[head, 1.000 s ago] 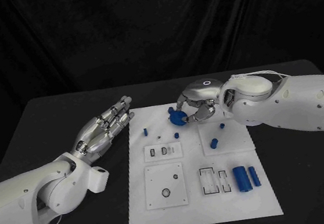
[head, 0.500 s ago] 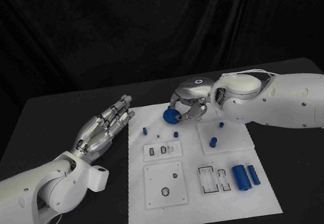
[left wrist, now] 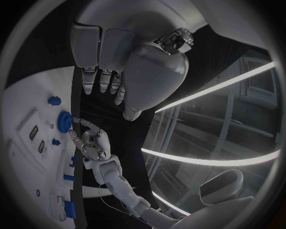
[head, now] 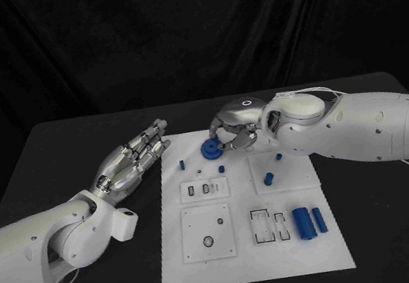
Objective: Assemble the parts on the task board
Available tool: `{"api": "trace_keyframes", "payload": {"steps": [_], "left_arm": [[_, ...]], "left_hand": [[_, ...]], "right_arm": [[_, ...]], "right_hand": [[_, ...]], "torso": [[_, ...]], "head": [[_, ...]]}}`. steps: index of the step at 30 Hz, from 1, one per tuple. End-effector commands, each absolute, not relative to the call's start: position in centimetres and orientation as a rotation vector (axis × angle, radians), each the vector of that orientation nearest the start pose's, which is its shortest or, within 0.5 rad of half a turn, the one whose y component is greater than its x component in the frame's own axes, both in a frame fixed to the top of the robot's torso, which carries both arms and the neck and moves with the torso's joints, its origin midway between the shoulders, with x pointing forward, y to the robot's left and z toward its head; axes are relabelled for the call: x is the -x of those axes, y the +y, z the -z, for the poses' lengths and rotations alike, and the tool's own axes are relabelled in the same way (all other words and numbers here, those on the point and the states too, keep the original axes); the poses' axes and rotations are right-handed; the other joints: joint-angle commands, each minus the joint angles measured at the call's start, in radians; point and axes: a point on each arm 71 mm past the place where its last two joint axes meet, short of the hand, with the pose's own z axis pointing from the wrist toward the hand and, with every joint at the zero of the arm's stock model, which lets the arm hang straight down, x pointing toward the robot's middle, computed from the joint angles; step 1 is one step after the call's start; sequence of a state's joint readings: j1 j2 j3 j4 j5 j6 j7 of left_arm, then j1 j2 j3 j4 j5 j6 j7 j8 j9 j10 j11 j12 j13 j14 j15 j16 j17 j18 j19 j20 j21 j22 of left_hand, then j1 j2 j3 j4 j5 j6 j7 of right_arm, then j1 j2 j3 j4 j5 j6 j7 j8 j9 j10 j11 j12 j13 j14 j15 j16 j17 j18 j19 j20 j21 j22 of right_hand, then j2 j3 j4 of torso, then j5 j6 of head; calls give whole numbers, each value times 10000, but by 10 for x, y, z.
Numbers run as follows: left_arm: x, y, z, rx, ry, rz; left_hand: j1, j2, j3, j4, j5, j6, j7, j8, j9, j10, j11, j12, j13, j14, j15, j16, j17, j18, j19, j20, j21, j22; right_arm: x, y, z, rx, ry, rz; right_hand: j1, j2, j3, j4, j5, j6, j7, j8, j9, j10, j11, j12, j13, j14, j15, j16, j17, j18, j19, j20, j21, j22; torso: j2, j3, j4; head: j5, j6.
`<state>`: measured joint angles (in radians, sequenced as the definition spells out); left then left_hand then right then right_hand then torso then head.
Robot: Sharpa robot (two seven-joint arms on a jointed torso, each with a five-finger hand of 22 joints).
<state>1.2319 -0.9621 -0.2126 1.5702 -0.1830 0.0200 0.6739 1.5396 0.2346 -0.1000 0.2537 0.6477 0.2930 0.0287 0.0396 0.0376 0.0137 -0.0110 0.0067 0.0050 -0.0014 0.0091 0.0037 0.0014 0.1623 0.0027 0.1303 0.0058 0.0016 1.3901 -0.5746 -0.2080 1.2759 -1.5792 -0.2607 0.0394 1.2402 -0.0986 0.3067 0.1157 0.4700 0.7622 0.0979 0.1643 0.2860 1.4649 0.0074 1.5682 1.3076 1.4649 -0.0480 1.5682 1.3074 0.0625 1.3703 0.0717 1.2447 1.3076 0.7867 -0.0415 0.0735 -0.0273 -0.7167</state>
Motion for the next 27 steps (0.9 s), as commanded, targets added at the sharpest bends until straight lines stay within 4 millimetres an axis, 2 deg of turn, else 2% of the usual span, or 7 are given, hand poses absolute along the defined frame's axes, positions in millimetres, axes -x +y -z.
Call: {"api": "trace_keyframes", "payload": {"steps": [1, 8, 14, 17, 19, 23, 27], "left_arm": [[-446, 234, 198, 7402, 14954, 18696], [-446, 234, 198, 7422, 15021, 18693], [-447, 234, 198, 7429, 15031, 18684], [-447, 236, 198, 7442, 15018, 18654], [-446, 237, 198, 7453, 15007, 18624], [-446, 238, 198, 7472, 14998, 18579], [-446, 239, 198, 7488, 14999, 18547]], "left_hand": [[21, -27, 49, 26, -48, -33, 11, -17, -10, 12, 71, -28, -10, 14, 87, -37, -14, 178, -19, 65, -51, -11], [7, -24, 84, 17, -54, -56, 34, -18, -12, 7, 95, -29, -11, 14, 109, -37, -14, 179, -20, 84, -53, -11], [5, -22, 93, 15, -55, -58, 39, -18, -12, 3, 100, -30, -12, 14, 113, -37, -14, 179, -22, 88, -54, -13], [5, -22, 93, 15, -55, -58, 39, -18, -12, 3, 100, -30, -12, 14, 113, -37, -14, 179, -22, 88, -54, -13], [4, -21, 96, 13, -55, -53, 40, -17, -11, 5, 101, -29, -11, 14, 114, -37, -14, 179, -20, 89, -52, -11], [4, -21, 96, 13, -55, -53, 40, -17, -11, 5, 101, -29, -11, 14, 114, -37, -14, 179, -20, 89, -52, -11], [2, -21, 101, 12, -54, -46, 42, -16, -10, 9, 102, -28, -10, 14, 117, -37, -14, 179, -18, 91, -51, -10]], "right_arm": [[-531, -124, 158, 5685, 15871, -5984], [-531, -124, 159, 5712, 15876, -6012], [-530, -127, 157, 5640, 15621, -6100], [-528, -134, 154, 5539, 15342, -6187], [-525, -142, 149, 5443, 15135, -6194], [-520, -159, 136, 5222, 14872, -6066], [-511, -186, 123, 4869, 14690, -5818]], "right_hand": [[-109, -88, -41, -25, -110, -176, -29, -175, -105, 1059, 37, 26, 2632, 1059, 48, 26, 2634, 199, -52, -24, -57, 958], [-111, -39, -136, -84, -661, -545, -152, -604, -428, 1059, -61, 26, 2632, 1059, -27, 26, 2634, 211, -68, -87, -160, 974], [-128, -13, -183, -82, -870, -554, -154, -662, -498, 1059, -71, 26, 2632, 1059, -40, 26, 2634, 212, -65, -102, -181, 983], [-116, 25, -236, -90, -1124, -362, -119, -621, -539, 1059, -55, 26, 2632, 1059, -37, 26, 2634, 193, -3, -107, -124, 1033], [-99, 42, -253, -96, -1186, -262, -110, -593, -550, 1059, -49, 26, 2632, 1059, -35, 26, 2634, 183, 32, -107, -88, 1060], [-88, 82, -368, -66, -1585, 107, -72, -496, -579, 1059, -21, 26, 2632, 1059, -18, 26, 2634, 146, 164, -97, 51, 1163], [-108, 130, -461, -6, -1849, 356, -60, -427, -575, 1059, -14, 26, 2632, 1059, -15, 26, 2634, 86, 342, -95, 306, 1306]], "torso": [[-6, -1, 2], [-10, -6, 3], [-17, -6, 7], [-14, -5, 8], [-14, -5, 6], [-11, -6, 4], [-16, -7, -9]], "head": [[12, -10], [20, -14], [30, -11], [36, 24], [62, 25], [99, -5], [123, 8]]}}
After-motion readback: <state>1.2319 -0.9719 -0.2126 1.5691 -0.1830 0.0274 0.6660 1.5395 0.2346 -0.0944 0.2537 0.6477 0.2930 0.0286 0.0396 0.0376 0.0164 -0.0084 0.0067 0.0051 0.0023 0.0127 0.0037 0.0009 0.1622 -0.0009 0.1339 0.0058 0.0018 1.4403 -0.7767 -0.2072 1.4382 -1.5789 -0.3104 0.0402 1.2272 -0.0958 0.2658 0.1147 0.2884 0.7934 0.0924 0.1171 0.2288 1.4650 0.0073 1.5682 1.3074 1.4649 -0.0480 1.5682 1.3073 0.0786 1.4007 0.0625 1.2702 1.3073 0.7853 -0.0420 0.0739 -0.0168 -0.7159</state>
